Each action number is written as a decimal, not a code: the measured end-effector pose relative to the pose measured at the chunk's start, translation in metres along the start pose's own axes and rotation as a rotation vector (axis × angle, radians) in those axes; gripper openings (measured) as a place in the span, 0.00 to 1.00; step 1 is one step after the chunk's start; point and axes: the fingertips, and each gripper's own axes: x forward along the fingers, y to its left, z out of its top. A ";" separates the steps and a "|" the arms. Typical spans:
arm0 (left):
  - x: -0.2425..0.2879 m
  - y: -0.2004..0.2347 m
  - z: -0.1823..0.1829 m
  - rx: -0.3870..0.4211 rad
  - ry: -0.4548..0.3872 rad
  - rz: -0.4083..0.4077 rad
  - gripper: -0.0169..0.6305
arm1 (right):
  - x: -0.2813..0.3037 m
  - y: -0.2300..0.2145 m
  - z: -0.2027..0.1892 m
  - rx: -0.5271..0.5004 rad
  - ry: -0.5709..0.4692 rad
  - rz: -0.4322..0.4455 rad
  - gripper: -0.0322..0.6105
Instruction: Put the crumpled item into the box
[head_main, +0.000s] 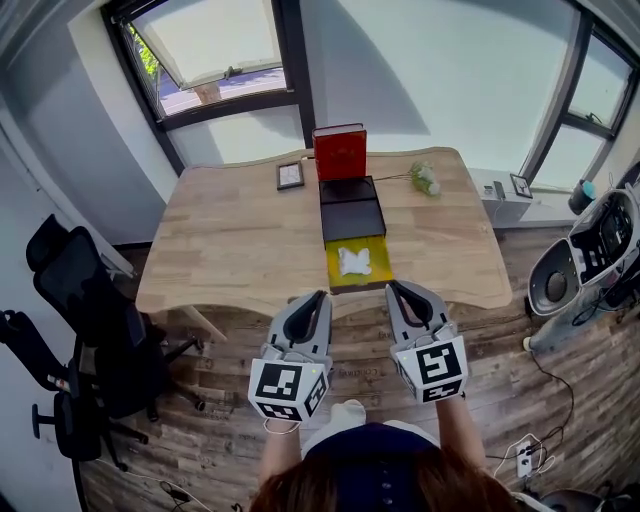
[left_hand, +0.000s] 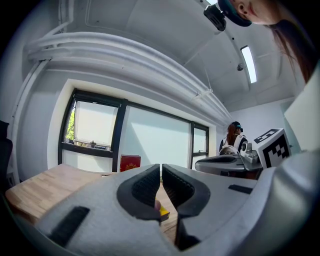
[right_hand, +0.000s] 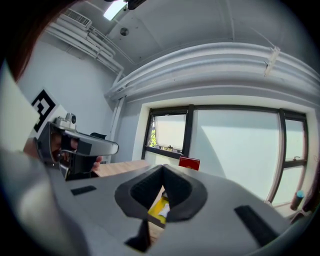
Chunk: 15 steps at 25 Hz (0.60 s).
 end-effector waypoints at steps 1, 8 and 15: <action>0.000 -0.004 0.001 0.001 0.001 0.001 0.08 | -0.004 -0.001 0.001 -0.003 -0.001 0.000 0.09; -0.002 -0.027 0.004 0.008 0.004 0.016 0.08 | -0.030 -0.009 0.014 -0.050 -0.020 0.004 0.09; -0.008 -0.048 0.001 0.020 0.013 0.026 0.08 | -0.053 -0.013 0.014 -0.072 -0.025 0.009 0.09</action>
